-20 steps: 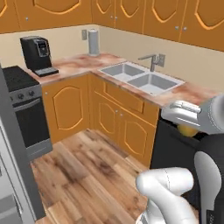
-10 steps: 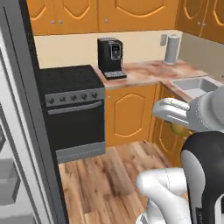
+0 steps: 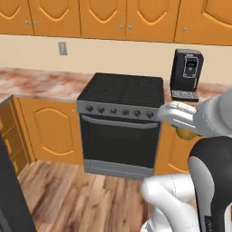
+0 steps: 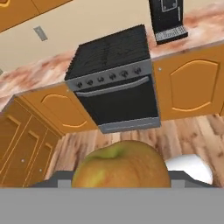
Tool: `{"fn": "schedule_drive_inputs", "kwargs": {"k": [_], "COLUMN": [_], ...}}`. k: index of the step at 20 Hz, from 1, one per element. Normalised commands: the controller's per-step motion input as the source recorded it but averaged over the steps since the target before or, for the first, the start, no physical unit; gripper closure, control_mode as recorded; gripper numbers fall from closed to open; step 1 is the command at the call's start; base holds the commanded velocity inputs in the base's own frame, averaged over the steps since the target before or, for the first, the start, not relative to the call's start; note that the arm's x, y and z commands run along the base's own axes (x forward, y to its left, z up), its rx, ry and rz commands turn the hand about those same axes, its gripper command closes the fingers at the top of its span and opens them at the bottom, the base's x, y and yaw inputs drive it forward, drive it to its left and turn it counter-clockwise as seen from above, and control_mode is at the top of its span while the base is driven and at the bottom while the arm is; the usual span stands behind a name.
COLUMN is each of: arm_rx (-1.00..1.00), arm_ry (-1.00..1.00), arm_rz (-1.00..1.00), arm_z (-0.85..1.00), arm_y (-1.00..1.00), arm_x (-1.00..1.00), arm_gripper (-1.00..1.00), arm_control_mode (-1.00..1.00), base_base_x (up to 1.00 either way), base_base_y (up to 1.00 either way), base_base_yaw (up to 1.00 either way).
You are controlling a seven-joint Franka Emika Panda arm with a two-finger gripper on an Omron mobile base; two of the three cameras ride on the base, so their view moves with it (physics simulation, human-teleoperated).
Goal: Pick the apple and pear from the fridge and place them inside the tupperware on the counter.
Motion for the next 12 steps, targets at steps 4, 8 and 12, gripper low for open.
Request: {"fn": "schedule_drive_inputs", "kwargs": {"k": [4, 8, 12], "arm_rx": [0.00, 0.00, 0.00], "arm_ry": [0.00, 0.00, 0.00], "arm_rz": [0.00, 0.00, 0.00], "arm_z": [0.00, 0.00, 0.00], "arm_y": [0.00, 0.00, 0.00], "arm_x": [0.00, 0.00, 0.00], "arm_gripper": [1.00, 1.00, 1.00], "arm_control_mode": [1.00, 1.00, 1.00], "base_base_x": [0.96, 1.00, 1.00], "base_base_y": [-0.70, -0.54, -0.52], "base_base_yaw": [0.75, 0.93, 0.93]}}
